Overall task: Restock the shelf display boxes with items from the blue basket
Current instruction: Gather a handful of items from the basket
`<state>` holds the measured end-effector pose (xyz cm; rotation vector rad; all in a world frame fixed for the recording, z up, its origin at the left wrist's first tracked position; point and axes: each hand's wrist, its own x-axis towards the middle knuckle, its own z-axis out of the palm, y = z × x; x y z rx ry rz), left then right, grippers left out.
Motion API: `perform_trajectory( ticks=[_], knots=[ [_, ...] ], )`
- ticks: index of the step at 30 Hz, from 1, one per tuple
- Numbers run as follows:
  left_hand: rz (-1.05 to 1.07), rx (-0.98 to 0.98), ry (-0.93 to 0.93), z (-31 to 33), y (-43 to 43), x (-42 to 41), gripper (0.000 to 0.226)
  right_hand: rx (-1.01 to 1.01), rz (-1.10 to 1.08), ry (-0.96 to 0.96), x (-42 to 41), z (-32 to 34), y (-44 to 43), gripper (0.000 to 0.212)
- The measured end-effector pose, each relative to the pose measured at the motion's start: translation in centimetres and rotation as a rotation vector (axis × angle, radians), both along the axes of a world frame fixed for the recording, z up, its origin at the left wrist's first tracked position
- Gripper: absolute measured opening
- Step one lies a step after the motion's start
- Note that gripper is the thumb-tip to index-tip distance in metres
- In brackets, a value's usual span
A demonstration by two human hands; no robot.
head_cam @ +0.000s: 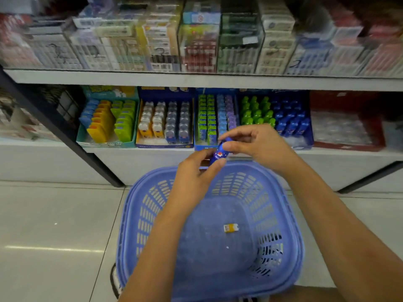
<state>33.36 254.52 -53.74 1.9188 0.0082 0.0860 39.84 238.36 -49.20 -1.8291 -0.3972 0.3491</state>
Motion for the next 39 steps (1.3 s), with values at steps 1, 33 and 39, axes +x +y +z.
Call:
perform_trajectory(
  ticks=[1,33,39],
  knots=[
    [-0.037,-0.022,0.008,0.2,-0.5,0.3,0.019,0.01,-0.006,0.002,0.2,0.2,-0.9,0.019],
    [-0.386,0.684,-0.111,-5.3,-11.5,7.2,0.062,-0.511,-0.331,-0.199,7.3,-4.4,-12.6,0.029],
    [-0.283,0.435,-0.147,-4.4,-11.0,5.4,0.048,-0.648,-0.337,-0.204,6.7,-4.0,-11.9,0.032]
  ],
)
